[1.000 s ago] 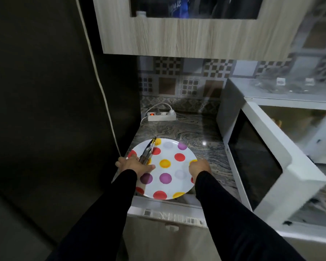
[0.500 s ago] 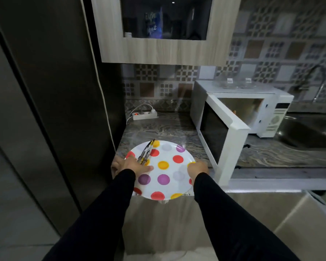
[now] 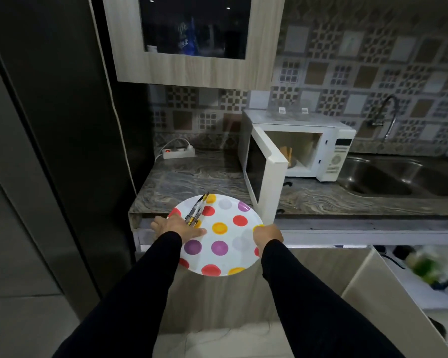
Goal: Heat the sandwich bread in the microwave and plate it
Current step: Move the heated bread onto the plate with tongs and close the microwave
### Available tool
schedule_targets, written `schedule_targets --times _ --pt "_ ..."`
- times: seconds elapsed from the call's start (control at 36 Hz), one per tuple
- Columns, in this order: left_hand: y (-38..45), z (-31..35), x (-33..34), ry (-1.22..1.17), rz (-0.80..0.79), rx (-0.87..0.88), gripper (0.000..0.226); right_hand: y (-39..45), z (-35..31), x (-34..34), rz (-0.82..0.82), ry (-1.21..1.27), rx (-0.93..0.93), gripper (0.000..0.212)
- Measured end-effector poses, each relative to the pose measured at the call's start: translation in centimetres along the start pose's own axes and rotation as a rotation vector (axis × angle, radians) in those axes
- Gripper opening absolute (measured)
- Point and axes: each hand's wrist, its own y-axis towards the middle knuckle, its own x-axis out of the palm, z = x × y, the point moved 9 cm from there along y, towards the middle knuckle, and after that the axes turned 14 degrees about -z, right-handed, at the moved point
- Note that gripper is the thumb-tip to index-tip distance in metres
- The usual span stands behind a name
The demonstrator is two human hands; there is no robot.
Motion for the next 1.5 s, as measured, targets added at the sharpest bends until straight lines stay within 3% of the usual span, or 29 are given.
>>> schedule_targets --times 0.42,0.67,1.06,1.19,1.28,1.36,1.5 --pt "-7.6 7.6 12.4 -0.019 -0.074 0.028 0.094 -4.0 7.5 -15.3 0.026 -0.066 0.077 0.042" --pt "-8.5 16.0 17.0 -0.029 -0.099 0.142 0.084 -2.5 8.1 -24.4 0.115 -0.132 0.050 0.039" --pt "1.0 31.5 20.3 0.051 -0.134 0.319 0.094 7.3 4.1 -34.3 0.288 -0.050 0.049 0.037" --pt "6.2 35.6 20.9 -0.055 -0.225 0.378 0.105 12.1 1.3 -36.0 0.325 -0.075 0.056 0.005" --pt "8.9 37.0 21.0 -0.054 -0.222 0.384 0.099 14.9 0.5 -35.9 0.319 -0.146 0.096 0.012" --pt "11.6 37.6 21.6 -0.106 -0.221 0.367 0.096 18.1 0.0 -35.7 0.293 -0.145 0.096 0.035" --pt "15.4 38.6 21.9 -0.228 -0.216 0.352 0.082 22.8 -2.0 -34.4 0.182 -0.144 0.077 0.040"
